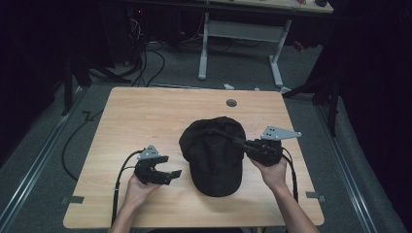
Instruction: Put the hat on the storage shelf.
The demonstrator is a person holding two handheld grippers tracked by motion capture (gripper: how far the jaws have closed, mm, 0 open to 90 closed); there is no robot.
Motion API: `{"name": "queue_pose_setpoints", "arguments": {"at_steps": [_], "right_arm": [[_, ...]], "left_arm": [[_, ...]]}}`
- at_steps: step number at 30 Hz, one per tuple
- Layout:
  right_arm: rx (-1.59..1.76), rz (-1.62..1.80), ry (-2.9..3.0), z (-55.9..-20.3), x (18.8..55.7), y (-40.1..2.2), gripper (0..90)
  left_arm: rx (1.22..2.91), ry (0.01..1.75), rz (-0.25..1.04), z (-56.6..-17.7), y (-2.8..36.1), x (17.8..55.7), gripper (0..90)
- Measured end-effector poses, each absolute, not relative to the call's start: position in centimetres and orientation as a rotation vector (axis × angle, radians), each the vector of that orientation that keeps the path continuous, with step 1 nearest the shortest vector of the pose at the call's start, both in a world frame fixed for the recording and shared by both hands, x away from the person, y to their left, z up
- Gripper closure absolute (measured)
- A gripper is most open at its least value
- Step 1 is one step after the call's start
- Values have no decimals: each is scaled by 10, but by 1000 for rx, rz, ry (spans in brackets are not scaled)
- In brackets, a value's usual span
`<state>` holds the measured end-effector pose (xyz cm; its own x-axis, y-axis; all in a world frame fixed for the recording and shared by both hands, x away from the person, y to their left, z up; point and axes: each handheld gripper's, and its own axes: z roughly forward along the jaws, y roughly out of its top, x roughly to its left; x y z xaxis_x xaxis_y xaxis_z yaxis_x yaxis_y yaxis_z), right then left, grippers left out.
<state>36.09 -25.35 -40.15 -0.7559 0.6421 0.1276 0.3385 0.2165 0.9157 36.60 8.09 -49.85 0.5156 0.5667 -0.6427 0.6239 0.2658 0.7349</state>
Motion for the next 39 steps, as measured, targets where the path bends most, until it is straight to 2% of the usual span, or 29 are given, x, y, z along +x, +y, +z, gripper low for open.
{"name": "queue_pose_setpoints", "arguments": {"at_steps": [7,23,26,39], "right_arm": [[862,1593,2219,-394,359,-252,880],[700,1657,2241,-393,350,-248,880],[676,1666,2235,-393,351,-247,879],[678,1646,2205,-397,367,-249,877]], "left_arm": [[1377,1085,-178,-482,72,364,168],[1448,1002,-265,-466,48,361,206],[1461,976,-291,-465,45,358,235],[1468,914,-325,-459,48,351,460]]}}
